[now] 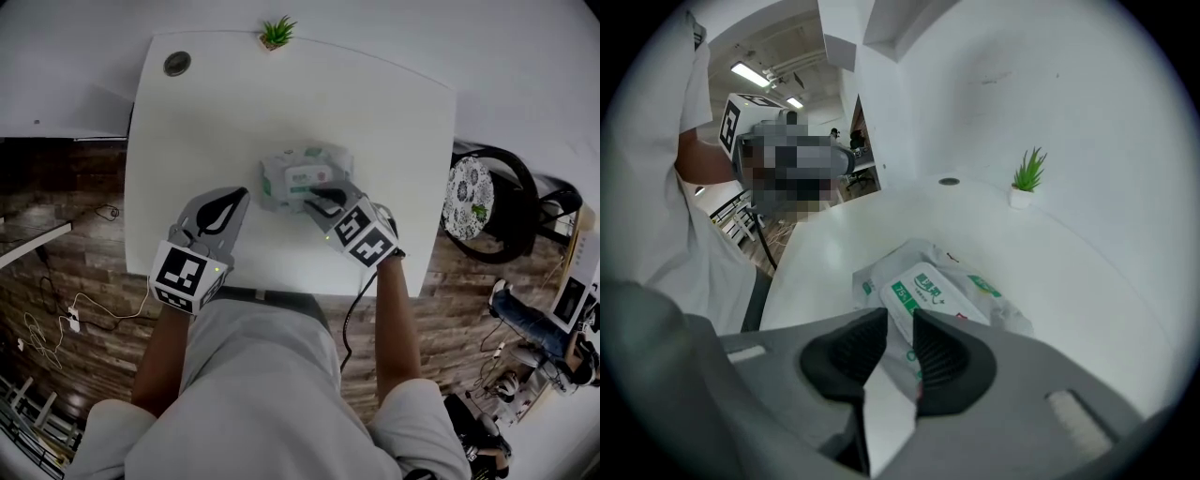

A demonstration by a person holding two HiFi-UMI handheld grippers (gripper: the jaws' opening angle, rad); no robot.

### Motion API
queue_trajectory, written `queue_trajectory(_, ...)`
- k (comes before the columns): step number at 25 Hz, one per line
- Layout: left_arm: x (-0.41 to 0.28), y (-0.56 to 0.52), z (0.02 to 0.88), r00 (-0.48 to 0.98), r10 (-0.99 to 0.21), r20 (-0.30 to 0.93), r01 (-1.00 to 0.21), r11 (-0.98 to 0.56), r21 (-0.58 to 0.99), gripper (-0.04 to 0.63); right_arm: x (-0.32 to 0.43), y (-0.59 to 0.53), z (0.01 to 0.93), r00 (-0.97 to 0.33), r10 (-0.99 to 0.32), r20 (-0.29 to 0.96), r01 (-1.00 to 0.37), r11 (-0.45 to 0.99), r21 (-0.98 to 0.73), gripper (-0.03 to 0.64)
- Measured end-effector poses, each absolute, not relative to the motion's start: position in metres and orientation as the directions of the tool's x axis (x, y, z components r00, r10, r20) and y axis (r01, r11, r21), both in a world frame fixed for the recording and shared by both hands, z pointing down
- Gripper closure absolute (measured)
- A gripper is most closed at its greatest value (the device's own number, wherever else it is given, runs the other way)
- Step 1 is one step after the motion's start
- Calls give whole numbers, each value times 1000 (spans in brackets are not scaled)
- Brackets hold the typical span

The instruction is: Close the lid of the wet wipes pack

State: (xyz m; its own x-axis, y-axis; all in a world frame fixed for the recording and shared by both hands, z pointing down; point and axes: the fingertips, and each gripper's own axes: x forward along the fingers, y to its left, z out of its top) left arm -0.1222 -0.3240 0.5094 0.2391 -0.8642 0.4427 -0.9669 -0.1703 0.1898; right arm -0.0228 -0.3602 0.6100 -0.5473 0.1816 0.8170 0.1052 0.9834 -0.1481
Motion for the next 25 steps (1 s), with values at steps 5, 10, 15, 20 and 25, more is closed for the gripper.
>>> queue_trajectory(5, -124, -320, 501, 248, -869, 428, -966, -185, 183, 595, -16, -362, 592, -603, 122, 788, 18, 990, -140, 525)
queue_trajectory(10, -128, -319, 491, 266, -875, 405, -962, -213, 172, 595, -10, -369, 569, -670, 19, 742, -103, 988, -119, 543)
queue_trajectory(15, -135, -317, 479, 282, -882, 377, -958, -237, 162, 595, -7, -372, 544, -705, -109, 701, -213, 975, -63, 574)
queue_trajectory(20, -141, -312, 470, 309, -882, 356, -950, -269, 159, 595, -5, -370, 520, -721, -220, 657, -305, 952, -16, 585)
queue_trajectory(25, -145, -307, 464, 310, -887, 341, -950, -276, 147, 595, 8, -367, 509, -715, -292, 635, -377, 926, 3, 611)
